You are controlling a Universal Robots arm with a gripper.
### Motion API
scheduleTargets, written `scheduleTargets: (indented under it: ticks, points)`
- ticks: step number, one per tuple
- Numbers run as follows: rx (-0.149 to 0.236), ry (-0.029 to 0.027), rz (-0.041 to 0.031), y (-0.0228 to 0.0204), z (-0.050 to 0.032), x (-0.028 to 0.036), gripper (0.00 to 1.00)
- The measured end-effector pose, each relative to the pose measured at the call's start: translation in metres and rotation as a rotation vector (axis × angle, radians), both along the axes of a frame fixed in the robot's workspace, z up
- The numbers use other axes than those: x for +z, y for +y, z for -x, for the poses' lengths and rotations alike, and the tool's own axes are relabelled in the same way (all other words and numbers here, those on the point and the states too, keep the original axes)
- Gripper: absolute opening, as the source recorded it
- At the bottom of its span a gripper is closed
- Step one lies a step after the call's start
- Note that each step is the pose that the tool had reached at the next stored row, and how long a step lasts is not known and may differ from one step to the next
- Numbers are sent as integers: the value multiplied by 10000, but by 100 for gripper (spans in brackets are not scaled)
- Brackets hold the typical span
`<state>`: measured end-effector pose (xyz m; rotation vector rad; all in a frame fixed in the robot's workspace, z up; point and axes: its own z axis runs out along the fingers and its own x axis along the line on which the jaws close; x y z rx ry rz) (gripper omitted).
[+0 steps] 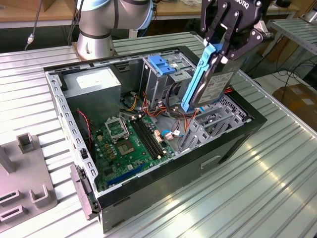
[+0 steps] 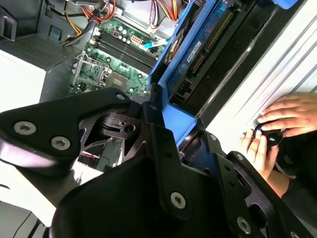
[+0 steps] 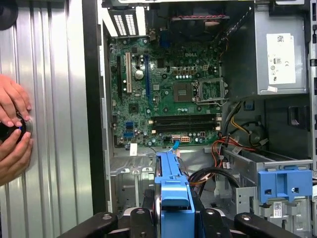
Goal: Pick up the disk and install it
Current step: 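Insert the disk into the insertion slot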
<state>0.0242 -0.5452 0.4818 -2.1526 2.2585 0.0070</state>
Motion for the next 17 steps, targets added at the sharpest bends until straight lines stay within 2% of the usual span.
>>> scheduleTargets:
  ticks: [3,5,9,13,15,17]
  points:
    - [-4,-2,0,-76,-10,-45,37]
    - [-4,-6,-3,-104,-37,-75,37]
    - [-3,-31,1,-106,-159,-100,37]
    - [-7,-129,0,-107,-286,-123,37]
    - [-18,-157,1,-130,-334,-177,37]
    - [-17,-157,1,-165,-335,-198,37]
